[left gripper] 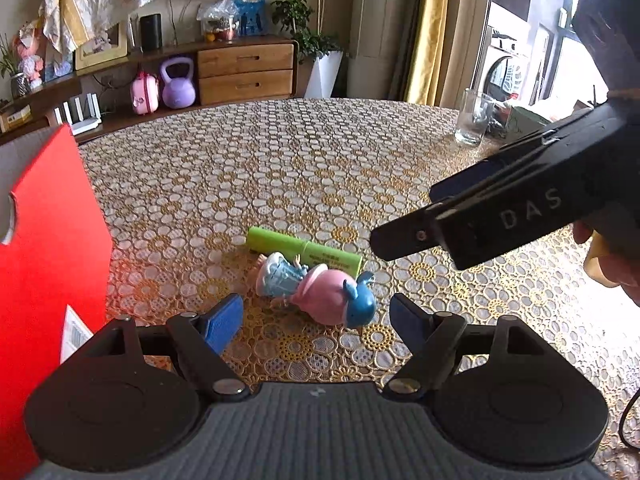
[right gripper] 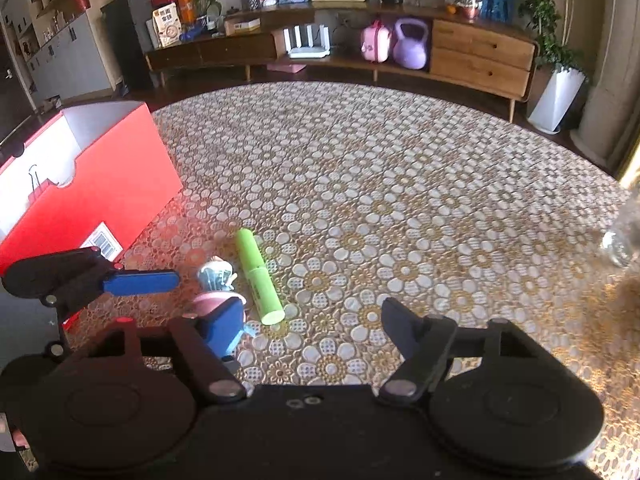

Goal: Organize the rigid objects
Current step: 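Grasp the pink-blue figurine with the left tool while the right tool grasps the green highlighter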

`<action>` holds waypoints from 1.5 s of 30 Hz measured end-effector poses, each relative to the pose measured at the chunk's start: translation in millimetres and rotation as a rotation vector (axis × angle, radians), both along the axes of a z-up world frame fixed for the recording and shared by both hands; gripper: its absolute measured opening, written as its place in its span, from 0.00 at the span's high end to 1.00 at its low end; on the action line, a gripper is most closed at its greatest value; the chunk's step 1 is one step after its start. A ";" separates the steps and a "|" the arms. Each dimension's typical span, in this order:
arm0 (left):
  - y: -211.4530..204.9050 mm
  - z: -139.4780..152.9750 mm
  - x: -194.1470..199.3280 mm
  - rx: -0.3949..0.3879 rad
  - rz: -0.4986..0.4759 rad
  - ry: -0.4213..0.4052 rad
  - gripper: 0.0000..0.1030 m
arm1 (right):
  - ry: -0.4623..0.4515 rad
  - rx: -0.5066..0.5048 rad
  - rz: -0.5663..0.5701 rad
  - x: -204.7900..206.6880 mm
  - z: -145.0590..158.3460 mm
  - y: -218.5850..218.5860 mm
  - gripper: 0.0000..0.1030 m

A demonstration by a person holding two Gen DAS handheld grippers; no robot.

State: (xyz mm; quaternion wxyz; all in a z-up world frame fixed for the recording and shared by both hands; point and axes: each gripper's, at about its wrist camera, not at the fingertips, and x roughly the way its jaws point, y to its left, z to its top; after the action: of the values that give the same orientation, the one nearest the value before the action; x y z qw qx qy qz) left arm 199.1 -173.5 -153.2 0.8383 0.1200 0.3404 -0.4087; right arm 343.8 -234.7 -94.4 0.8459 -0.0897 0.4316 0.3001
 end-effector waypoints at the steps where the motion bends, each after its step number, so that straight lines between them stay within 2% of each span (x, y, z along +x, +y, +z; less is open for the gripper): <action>1: -0.4 -2.1 1.1 0.003 0.005 -0.003 0.22 | 0.005 -0.002 0.003 3.4 -1.8 1.8 0.30; 8: -5.1 -8.6 9.2 -0.007 0.014 -0.001 0.22 | 0.009 -0.028 0.026 9.4 -9.2 17.7 0.37; 15: -9.7 -10.4 15.3 -0.018 -0.023 -0.010 0.22 | 0.016 -0.057 0.055 15.0 -15.4 32.1 0.53; 23: -12.8 -13.6 20.6 -0.039 -0.055 -0.027 0.22 | -0.032 -0.100 0.112 14.5 -21.0 53.5 0.63; 25: -12.7 -14.8 19.4 -0.042 -0.060 -0.036 0.22 | -0.048 -0.104 0.132 13.1 -21.5 57.7 0.69; 27: -13.1 -15.1 18.8 -0.041 -0.060 -0.039 0.22 | -0.054 -0.100 0.143 10.9 -21.7 59.0 0.79; 29: -13.5 -15.0 17.6 -0.035 -0.056 -0.046 0.22 | -0.064 -0.102 0.146 8.0 -22.0 60.6 0.81; 32: -12.7 -13.1 15.1 -0.032 -0.062 -0.054 0.26 | -0.076 -0.105 0.118 5.4 -21.0 59.3 0.85; 36: -11.8 -10.0 8.0 -0.017 -0.058 -0.075 0.27 | -0.087 -0.100 0.052 0.7 -16.4 51.6 0.86; 45: 2.6 -0.7 -6.7 -0.009 -0.048 -0.044 0.27 | -0.075 -0.062 -0.078 -30.7 -2.3 25.2 0.86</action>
State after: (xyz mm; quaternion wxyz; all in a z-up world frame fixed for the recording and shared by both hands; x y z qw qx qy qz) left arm 192.4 -170.9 -153.8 0.8359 0.1334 0.3172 -0.4276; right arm 313.1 -209.5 -96.7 0.8693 -0.1101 0.4121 0.2496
